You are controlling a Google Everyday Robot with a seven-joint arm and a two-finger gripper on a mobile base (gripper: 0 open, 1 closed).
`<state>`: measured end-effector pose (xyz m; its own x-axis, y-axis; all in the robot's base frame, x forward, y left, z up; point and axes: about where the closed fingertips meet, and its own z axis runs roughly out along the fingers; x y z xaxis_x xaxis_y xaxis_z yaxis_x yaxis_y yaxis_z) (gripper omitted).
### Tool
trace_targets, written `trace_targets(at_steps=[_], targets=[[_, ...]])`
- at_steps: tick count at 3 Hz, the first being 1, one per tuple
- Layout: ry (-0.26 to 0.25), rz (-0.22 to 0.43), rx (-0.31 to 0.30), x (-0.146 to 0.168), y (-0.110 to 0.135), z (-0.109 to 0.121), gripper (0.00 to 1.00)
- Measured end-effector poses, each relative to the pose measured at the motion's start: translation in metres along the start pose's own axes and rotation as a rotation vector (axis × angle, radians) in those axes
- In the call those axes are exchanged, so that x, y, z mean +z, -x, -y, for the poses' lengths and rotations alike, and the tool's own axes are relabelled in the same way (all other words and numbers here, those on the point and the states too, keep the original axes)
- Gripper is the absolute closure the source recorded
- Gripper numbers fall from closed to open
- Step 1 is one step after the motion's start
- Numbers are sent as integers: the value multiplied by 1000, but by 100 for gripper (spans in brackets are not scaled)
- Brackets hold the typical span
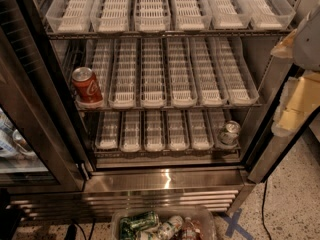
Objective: Pick 7up can from bottom shelf of fridge
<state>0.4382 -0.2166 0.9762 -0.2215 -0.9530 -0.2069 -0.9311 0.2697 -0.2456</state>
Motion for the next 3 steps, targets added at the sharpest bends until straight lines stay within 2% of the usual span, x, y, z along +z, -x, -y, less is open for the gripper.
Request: trace_targets(at_steps=[1, 3], targets=[[-4, 3, 1, 0, 0, 0, 0], [-4, 63, 2, 40, -10, -16, 0]])
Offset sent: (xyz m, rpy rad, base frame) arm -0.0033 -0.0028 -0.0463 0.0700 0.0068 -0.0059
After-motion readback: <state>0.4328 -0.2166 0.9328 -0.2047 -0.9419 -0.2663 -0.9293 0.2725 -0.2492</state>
